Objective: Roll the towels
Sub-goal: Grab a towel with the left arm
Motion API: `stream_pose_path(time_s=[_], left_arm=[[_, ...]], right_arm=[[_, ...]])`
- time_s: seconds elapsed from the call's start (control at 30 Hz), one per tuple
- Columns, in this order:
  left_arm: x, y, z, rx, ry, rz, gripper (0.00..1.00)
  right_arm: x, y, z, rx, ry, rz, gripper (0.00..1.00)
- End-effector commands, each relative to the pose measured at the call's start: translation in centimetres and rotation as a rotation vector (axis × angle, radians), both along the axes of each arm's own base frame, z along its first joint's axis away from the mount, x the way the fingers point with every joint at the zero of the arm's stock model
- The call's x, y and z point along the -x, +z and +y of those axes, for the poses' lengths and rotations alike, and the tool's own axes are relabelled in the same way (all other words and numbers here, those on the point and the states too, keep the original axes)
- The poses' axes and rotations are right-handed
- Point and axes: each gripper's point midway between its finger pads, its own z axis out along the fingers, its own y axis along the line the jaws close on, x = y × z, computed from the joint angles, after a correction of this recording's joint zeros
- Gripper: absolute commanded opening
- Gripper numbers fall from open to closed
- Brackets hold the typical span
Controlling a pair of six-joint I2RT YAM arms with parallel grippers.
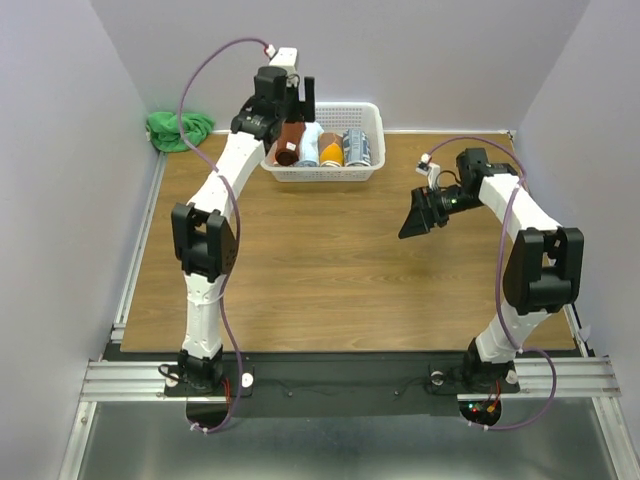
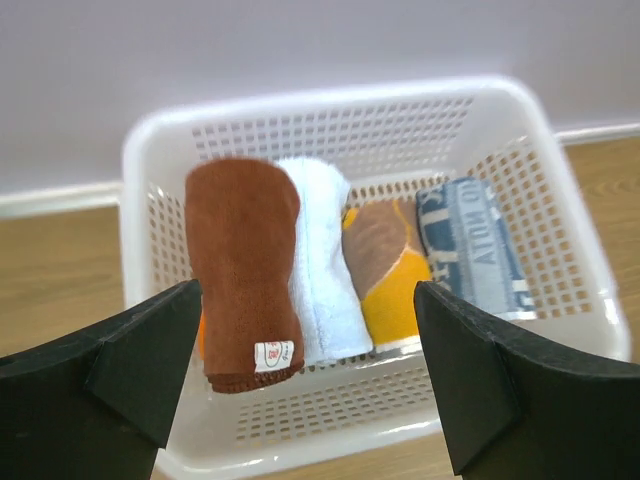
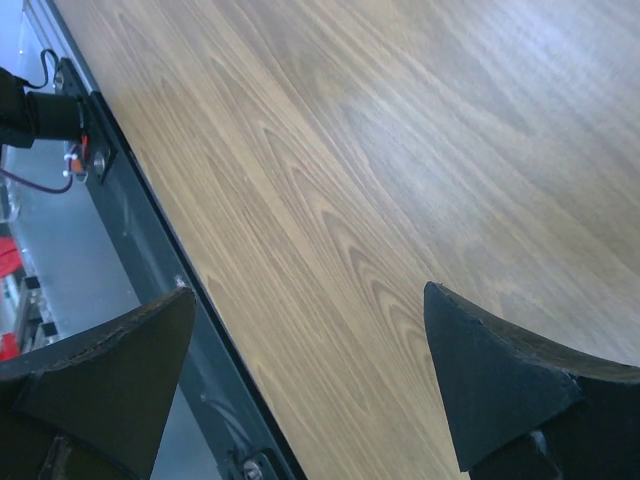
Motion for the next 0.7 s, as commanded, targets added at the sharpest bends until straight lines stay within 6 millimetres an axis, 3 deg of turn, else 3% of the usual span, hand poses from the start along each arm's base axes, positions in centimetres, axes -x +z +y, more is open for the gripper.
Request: stream_pose_path(time_s=[0.0,0.1,0.17,0.2,0.23,0.3,0.33,0.4,0.43,0.53,0.57,0.6,0.67], left_arm=[[3.5,11.4,3.2,-0.088,0.037,-0.209,0.99],[4.5,12.4,5.8,-0.141,0.042,-0.199,0.99],[4.2,12.3,9.4,-0.168,0.102,-0.196,0.99],[4.3,12.0,9.4,-0.165,0.097,-0.192,0.98],[3.8,11.2,12.2,-0.157,0.139,-0.174,0.98],[3.0,10.4,15.1,-0.143,0.193,-0.166,0.96],[2.6,9.9,17.6,-0.141,0.237,-0.157,0.96],[1.4,8.5,20.2,-0.117,0.283,-0.13,0.96],[0.7,7.4,22.8,-0.097,0.313,-0.114,0.96],[-0.7,5.8,25.8,-0.033,0.378,-0.103,0.95],[-1.6,4.0,26.9,-0.026,0.408,-0.079,0.95],[-2.0,3.4,28.6,-0.006,0.46,-0.08,0.93],[-3.3,1.2,29.9,0.0,0.485,-0.059,0.92]], right_arm=[[-1.2,3.9,-0.3,-0.002,-0.031,-0.114,1.0],[-1.5,4.5,-0.4,0.011,-0.05,-0.137,1.0],[-1.5,4.7,-0.4,0.014,-0.059,-0.139,1.0],[-1.5,4.7,-0.5,0.016,-0.061,-0.145,1.0],[-1.4,4.7,-0.4,0.016,-0.062,-0.14,1.0],[-1.5,4.6,-0.5,0.02,-0.069,-0.142,1.0],[-1.4,4.6,-0.6,0.022,-0.074,-0.135,1.0],[-1.5,4.4,-0.6,0.026,-0.077,-0.131,1.0],[-1.5,4.1,-0.6,0.03,-0.083,-0.115,1.0],[-1.7,3.5,-0.7,0.033,-0.086,-0.097,1.0],[-1.7,3.3,-0.7,0.034,-0.086,-0.089,1.0],[-1.6,2.8,-0.6,0.034,-0.084,-0.077,1.0],[-1.6,1.9,-0.7,0.035,-0.084,-0.048,1.0]])
